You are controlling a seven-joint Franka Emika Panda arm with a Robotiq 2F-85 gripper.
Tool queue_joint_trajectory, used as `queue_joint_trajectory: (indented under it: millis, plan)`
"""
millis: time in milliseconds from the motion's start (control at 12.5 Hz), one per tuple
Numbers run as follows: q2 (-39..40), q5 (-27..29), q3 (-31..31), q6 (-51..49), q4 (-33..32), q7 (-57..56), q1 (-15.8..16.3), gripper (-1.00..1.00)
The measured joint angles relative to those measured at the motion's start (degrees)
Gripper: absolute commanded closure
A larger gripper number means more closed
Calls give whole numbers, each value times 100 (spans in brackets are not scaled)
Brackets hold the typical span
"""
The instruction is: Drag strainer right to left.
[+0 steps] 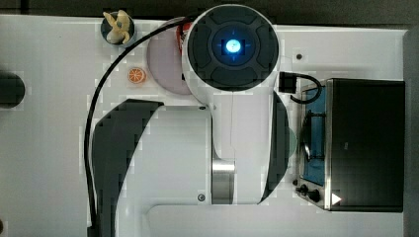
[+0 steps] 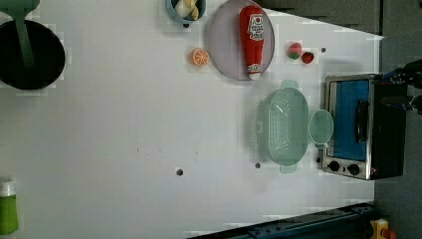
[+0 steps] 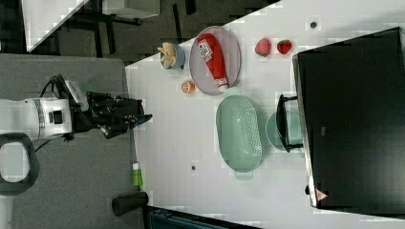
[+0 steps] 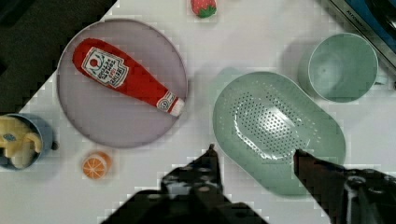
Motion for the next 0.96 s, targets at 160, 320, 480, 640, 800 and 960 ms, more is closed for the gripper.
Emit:
queue_joint_trajectory:
  millis: [160,320,480,640,800,960]
  plan:
    - [-754,8,-21,-1042,-504,253,-20,-82]
    - [-1535,20,-52,-1384,-683,434,-70,-100]
    - [-1881,-10,-60,-1232,-509,626,-104,-100]
    - [-2021,39,-28,-803,-739,681,-177,-100]
    - [-1893,-39,-12,-88,-1259,1082,-137,-100]
    - [-1470,194,-124,763,-1975,1401,-63,-100]
